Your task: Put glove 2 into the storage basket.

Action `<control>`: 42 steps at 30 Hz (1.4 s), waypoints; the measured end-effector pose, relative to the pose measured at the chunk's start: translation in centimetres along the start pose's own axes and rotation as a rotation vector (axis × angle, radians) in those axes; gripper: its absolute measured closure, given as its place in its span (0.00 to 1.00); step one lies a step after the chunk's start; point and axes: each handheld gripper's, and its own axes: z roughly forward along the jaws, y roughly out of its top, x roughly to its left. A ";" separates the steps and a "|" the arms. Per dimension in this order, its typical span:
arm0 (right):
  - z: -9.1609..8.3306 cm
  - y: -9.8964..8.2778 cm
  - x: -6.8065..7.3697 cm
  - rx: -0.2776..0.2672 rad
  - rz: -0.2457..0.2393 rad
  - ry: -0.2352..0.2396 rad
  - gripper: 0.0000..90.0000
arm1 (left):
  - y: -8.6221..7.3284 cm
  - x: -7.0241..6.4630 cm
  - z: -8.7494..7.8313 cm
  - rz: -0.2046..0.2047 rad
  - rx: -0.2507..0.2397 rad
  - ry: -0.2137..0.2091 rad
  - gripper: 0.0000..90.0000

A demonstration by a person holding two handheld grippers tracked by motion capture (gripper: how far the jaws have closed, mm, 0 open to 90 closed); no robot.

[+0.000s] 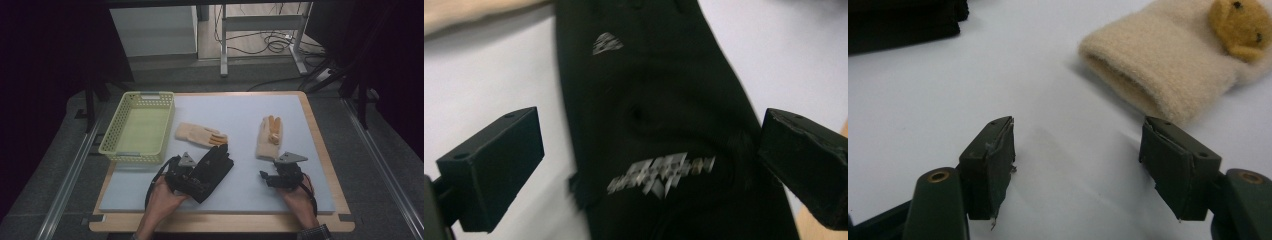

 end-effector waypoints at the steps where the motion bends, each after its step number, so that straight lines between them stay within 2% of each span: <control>1: 0.0 0.0 0.0 0.000 0.000 0.000 0.33 | 0.2 -0.3 0.4 0.000 0.004 0.017 0.00; 4: 0.0 0.0 0.0 0.000 0.000 0.000 0.33 | 0.7 -0.9 1.4 -0.005 0.004 0.029 0.00; 6: 0.0 0.0 0.0 0.000 0.000 -0.001 0.33 | 0.9 -1.1 2.1 -0.001 0.021 0.061 0.00; 9: 0.0 0.0 0.0 0.000 0.000 -0.002 0.33 | 1.0 -0.6 3.2 -0.001 0.055 0.095 0.00; 12: 0.0 0.0 0.0 0.000 0.000 -0.002 0.33 | 0.7 0.1 4.0 -0.026 0.072 0.043 0.00; 16: 0.0 0.0 0.0 0.001 0.000 -0.002 0.33 | 0.7 -1.3 4.2 0.020 0.096 0.067 0.00; 19: 0.0 0.0 0.0 0.001 0.000 -0.003 0.33 | 0.7 -1.1 4.1 0.010 0.098 0.061 0.01; 22: 0.0 0.0 0.0 0.001 0.000 -0.003 0.33 | 0.8 -0.9 3.7 0.010 0.098 0.065 0.10; 23: 0.0 0.0 0.0 0.001 0.001 -0.003 0.33 | 0.8 -0.7 3.5 0.015 0.094 0.066 0.15; 26: 0.0 0.0 0.0 0.001 0.000 -0.003 0.33 | 0.7 -0.3 2.9 0.033 0.084 0.072 0.42; 28: 0.0 0.0 0.0 0.001 0.001 -0.003 0.33 | 0.7 -0.1 2.6 0.031 0.082 0.066 0.56; 30: 0.0 0.0 0.0 0.001 0.001 -0.003 0.33 | 0.7 0.1 2.4 0.028 0.082 0.046 0.65; 32: 0.0 0.0 0.0 0.001 0.000 -0.003 0.33 | 0.8 0.3 2.2 0.032 0.080 0.029 0.71; 36: 0.0 0.0 0.0 0.001 0.001 -0.003 0.33 | 1.4 0.7 1.4 0.023 0.061 0.010 0.71; 42: 0.0 0.0 0.0 0.001 0.001 -0.004 0.33 | 3.6 1.0 -1.1 0.044 0.023 0.036 0.71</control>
